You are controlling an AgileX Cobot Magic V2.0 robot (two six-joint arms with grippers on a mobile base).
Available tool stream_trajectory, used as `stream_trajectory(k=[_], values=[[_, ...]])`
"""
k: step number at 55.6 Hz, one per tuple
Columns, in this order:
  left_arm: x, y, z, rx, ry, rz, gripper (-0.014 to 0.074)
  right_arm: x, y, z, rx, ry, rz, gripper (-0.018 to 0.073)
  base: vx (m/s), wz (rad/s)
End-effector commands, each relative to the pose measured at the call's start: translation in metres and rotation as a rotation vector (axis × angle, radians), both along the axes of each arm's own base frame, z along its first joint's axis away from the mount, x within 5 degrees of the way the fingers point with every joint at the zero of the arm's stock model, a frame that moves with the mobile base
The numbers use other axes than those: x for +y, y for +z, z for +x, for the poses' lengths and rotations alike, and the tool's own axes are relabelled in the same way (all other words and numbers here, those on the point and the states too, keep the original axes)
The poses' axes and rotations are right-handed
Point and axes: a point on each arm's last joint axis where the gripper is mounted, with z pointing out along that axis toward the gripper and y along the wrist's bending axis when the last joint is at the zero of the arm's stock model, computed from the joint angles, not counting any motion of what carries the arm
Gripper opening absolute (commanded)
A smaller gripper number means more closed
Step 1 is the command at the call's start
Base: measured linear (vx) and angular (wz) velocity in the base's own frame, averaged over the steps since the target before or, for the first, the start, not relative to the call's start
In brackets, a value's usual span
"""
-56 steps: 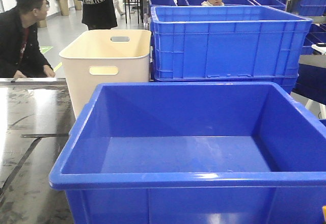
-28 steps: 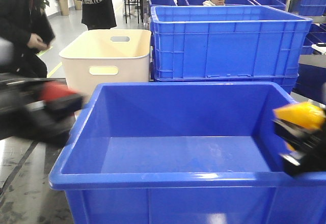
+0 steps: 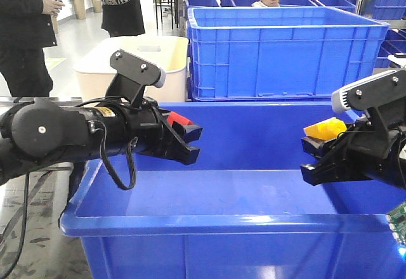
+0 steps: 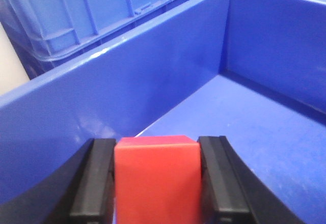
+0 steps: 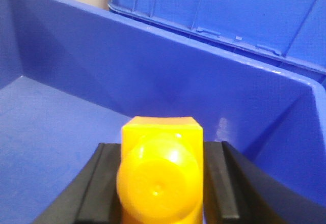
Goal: Pick red and yellow blocks into blue bin
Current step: 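Extend both grippers over the blue bin holding the blocks, then open both grippers to drop the blocks into the bin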
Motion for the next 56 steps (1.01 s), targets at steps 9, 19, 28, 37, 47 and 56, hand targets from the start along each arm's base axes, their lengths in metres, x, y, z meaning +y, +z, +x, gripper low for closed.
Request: stream_trajectory(k=[9,19,28,37,47,56], values=[[0.007,0.038,-0.010,-0.115,0.032,-0.092,0.0538,-0.003,0.029,-0.002,-0.166,-0.020,0.030,0.0641,0.00,0.00],[0.015,0.055,-0.023,-0.156,0.031,-0.112,0.0532,-0.004,0.037,-0.010,-0.188,-0.019,0.035,0.0622,0.00,0.00],[0.030,0.085,-0.057,-0.197,-0.012,-0.109,0.0342,-0.009,0.054,-0.040,-0.194,-0.001,0.039,0.0440,0.00,0.00],[0.054,0.102,-0.093,-0.166,-0.023,-0.051,-0.0010,-0.016,0.066,-0.090,-0.114,0.042,0.013,-0.0011,0.00,0.00],[0.082,0.077,-0.134,-0.116,0.025,-0.051,-0.0003,-0.027,0.054,-0.144,-0.122,0.021,0.119,-0.0010,0.00,0.00],[0.107,0.019,-0.181,-0.047,0.057,-0.115,-0.0001,-0.036,0.010,-0.188,-0.106,-0.001,0.207,-0.0010,0.00,0.00]])
